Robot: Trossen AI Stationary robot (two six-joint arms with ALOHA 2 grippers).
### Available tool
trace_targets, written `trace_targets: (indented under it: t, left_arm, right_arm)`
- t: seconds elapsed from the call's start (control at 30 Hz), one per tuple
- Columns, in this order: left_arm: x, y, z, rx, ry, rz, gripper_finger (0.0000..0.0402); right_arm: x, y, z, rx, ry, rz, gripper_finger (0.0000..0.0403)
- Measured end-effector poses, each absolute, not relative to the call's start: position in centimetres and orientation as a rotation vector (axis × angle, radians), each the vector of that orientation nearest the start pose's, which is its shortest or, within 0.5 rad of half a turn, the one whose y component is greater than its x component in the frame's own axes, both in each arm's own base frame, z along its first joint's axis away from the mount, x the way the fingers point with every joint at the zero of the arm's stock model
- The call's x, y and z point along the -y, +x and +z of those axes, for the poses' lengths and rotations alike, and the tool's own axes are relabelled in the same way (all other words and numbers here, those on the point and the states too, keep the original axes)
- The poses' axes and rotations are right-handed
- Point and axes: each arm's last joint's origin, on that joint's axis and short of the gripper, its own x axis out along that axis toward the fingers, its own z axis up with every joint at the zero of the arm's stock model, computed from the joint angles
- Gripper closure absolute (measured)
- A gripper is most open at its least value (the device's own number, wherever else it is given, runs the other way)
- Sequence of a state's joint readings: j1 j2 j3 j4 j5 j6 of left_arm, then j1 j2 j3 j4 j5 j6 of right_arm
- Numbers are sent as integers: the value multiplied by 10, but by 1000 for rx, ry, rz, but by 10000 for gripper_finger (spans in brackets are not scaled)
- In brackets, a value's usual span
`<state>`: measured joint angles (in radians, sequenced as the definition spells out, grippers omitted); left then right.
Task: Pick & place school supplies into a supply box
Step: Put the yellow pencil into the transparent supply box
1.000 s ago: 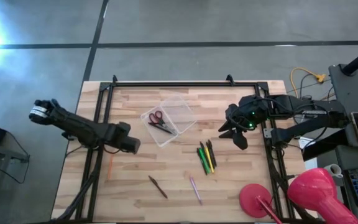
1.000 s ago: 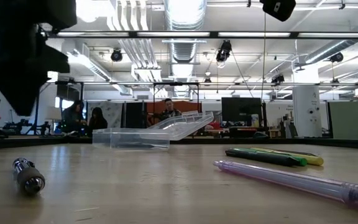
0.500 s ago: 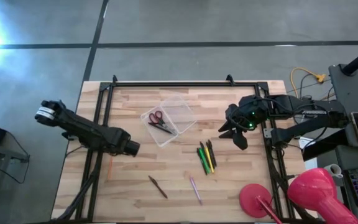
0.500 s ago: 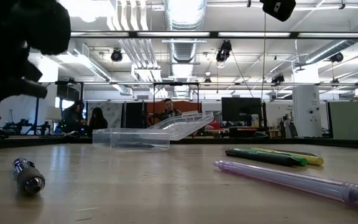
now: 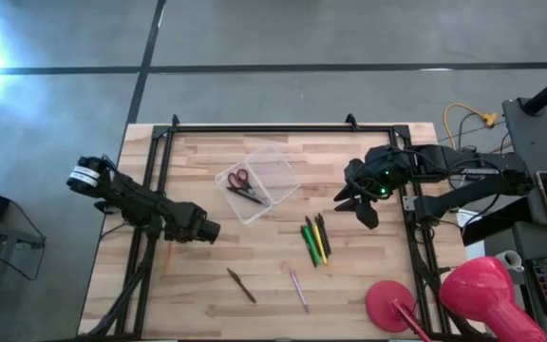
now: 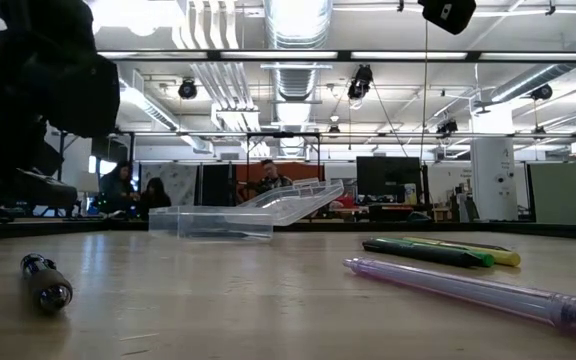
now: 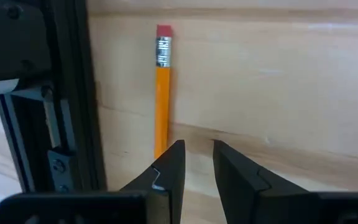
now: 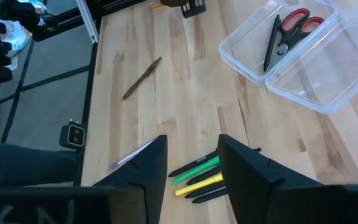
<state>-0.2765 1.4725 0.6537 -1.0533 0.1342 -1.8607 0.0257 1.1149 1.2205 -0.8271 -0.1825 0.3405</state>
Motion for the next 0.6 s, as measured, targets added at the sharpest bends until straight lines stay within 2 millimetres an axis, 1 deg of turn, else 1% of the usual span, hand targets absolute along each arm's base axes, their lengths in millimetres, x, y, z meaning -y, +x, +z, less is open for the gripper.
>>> trace_targets:
  t: [0.1, 0.13, 0.2, 0.33, 0.47, 0.6]
  left_arm:
    - [55, 169, 147, -1477, -1090, 1420, 333]
    - [56, 168, 151, -1473, -1084, 1425, 333]
    - [56, 164, 153, -1475, -1037, 1468, 333]
    - [59, 161, 148, -1472, -1025, 1461, 333]
    - [60, 162, 141, -1424, -986, 1530, 333]
    - [61, 164, 135, -1421, -953, 1589, 333]
  right_arm:
    - [-11, 213, 363, -748, 381, 75, 274]
    - [-11, 213, 363, -748, 381, 74, 275]
    - [-11, 213, 363, -748, 381, 74, 277]
    - [-11, 213, 363, -745, 381, 75, 276]
    - [-11, 213, 363, -744, 381, 75, 271]
    - [-11, 213, 363, -744, 381, 75, 268]
